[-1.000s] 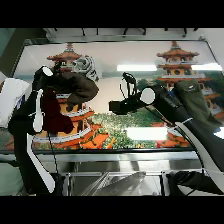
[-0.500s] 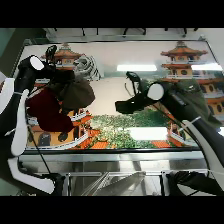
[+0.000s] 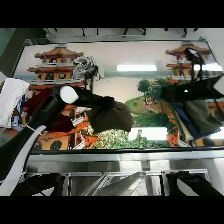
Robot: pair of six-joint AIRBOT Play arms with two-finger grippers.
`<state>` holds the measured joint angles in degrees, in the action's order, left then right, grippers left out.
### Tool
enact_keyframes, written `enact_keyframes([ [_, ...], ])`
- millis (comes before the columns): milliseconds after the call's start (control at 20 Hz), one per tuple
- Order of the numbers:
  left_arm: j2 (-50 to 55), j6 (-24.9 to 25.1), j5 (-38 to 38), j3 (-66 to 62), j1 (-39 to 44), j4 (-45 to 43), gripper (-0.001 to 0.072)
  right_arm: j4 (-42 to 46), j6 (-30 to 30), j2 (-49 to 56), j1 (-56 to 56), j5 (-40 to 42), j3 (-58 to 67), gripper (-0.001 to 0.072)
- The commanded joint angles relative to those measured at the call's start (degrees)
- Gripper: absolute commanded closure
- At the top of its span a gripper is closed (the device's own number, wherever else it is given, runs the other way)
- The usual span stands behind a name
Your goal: Fold the shirts.
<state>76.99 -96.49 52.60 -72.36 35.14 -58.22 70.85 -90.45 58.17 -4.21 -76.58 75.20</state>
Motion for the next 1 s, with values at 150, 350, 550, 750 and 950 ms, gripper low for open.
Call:
enact_keyframes([
  [150,7.9,-4.5,-6.5,2.1,13.3,2.0,0.0623,1.4,2.2,-3.7,8.2,-3.4,-0.3,0.0682],
  [350,5.8,-2.3,6.2,2.0,11.0,3.2,0.0032,1.4,2.2,-2.6,8.2,-3.4,-0.5,0.0555],
  [550,-6.4,-1.6,19.2,2.0,3.5,-11.8,0.0033,0.2,2.2,-2.4,8.2,-3.4,-0.7,0.0032],
  [750,-13.5,3.0,19.6,7.0,-12.9,-7.5,0.0033,-5.9,2.2,-1.4,8.0,-3.0,-1.6,0.0146],
  [950,-9.5,13.5,13.8,18.5,-26.4,0.9,0.0033,-10.9,2.2,-0.2,7.0,-2.8,-4.5,0.0146],
])
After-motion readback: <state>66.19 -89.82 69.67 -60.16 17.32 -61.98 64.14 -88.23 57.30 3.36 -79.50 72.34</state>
